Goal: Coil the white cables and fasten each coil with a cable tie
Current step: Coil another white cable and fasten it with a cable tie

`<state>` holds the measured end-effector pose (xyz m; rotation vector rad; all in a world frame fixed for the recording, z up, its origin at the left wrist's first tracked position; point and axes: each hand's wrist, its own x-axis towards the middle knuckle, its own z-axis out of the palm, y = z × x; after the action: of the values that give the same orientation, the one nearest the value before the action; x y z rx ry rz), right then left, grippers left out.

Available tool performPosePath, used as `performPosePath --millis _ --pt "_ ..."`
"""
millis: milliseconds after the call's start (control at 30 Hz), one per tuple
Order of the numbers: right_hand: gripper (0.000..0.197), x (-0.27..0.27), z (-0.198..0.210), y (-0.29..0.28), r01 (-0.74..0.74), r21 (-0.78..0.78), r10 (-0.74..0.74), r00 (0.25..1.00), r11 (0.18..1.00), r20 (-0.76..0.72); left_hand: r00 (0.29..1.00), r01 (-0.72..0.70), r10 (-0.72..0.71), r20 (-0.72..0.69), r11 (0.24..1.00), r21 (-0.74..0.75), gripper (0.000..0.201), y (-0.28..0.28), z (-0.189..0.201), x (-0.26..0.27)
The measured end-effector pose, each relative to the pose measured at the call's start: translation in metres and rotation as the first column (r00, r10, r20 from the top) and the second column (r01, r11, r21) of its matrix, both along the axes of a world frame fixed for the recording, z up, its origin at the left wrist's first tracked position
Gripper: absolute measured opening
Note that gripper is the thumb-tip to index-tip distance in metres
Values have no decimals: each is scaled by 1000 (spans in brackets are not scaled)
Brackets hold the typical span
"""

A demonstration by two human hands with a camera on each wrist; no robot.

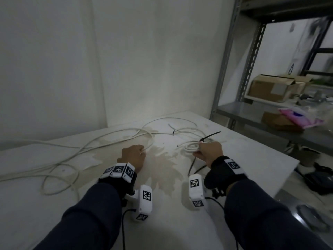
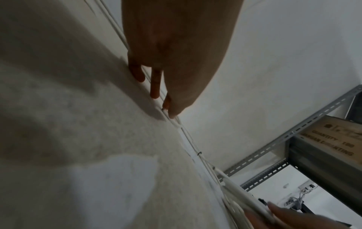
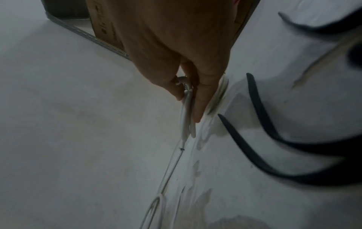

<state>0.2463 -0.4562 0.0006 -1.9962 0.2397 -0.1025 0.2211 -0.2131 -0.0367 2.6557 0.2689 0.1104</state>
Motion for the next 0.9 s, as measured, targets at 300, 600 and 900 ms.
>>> performPosePath --millis 300,600,900 --pt "47 17 5 19 131 -152 -134 991 980 -12 992 -48 61 114 992 -114 9 -12 9 -8" --pt "20 -22 21 95 -293 576 375 927 763 -26 929 347 -162 333 697 -628 4 -7 32 -49" --pt "30 -65 45 104 -752 26 753 658 658 -9 973 119 217 73 -205 -972 72 51 78 -93"
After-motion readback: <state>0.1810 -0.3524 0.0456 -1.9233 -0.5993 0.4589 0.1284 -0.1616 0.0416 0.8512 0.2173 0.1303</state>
